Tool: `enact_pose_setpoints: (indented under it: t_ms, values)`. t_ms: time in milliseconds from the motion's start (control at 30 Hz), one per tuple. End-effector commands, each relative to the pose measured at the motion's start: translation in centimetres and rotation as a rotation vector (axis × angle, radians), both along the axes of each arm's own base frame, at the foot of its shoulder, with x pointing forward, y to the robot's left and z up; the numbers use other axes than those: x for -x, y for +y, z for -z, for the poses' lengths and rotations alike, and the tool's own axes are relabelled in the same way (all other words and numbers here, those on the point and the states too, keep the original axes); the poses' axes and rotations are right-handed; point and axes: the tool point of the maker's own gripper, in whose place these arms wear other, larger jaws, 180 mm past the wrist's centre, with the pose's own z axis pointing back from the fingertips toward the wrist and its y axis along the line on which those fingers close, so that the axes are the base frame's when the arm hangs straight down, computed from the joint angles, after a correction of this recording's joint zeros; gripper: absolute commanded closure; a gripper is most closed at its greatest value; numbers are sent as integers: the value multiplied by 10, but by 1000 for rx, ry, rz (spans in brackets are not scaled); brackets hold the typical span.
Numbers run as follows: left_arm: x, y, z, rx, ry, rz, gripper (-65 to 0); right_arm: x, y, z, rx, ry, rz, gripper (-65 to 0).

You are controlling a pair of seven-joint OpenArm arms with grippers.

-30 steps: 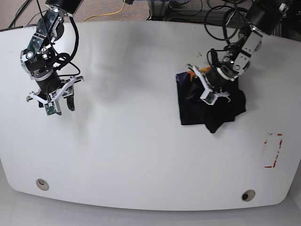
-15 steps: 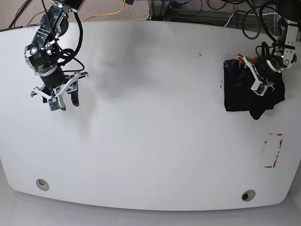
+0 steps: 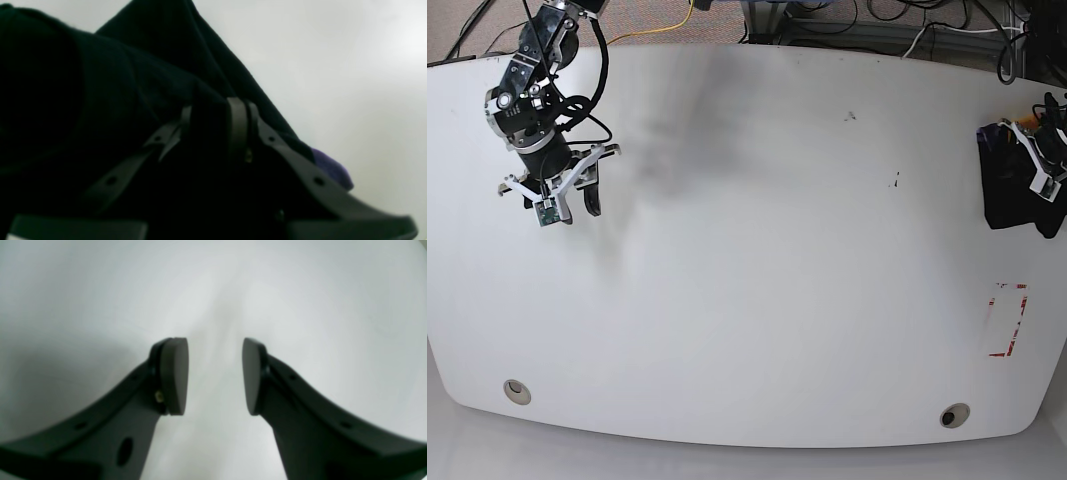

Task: Layout the t-shirt on the table in an organized manner, then fold the t-shirt properly

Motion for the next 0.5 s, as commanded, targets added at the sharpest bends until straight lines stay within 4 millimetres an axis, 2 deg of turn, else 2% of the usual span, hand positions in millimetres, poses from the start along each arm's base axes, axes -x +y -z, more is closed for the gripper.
enact_pose_setpoints:
  t_ms: [0, 233, 400, 467]
  values:
    - [16, 30, 6, -135, 105, 3, -121, -7, 0, -18, 5, -66, -9, -254]
    - [13, 47, -8, -184, 104, 12, -121, -5, 5, -14, -20, -61, 0, -254]
    - [9, 49, -14, -187, 90, 10, -119, -4, 7, -13, -28, -60, 0, -254]
    - [1, 51, -25, -185, 49, -2, -119, -4, 8, -13, -28, -59, -3, -254]
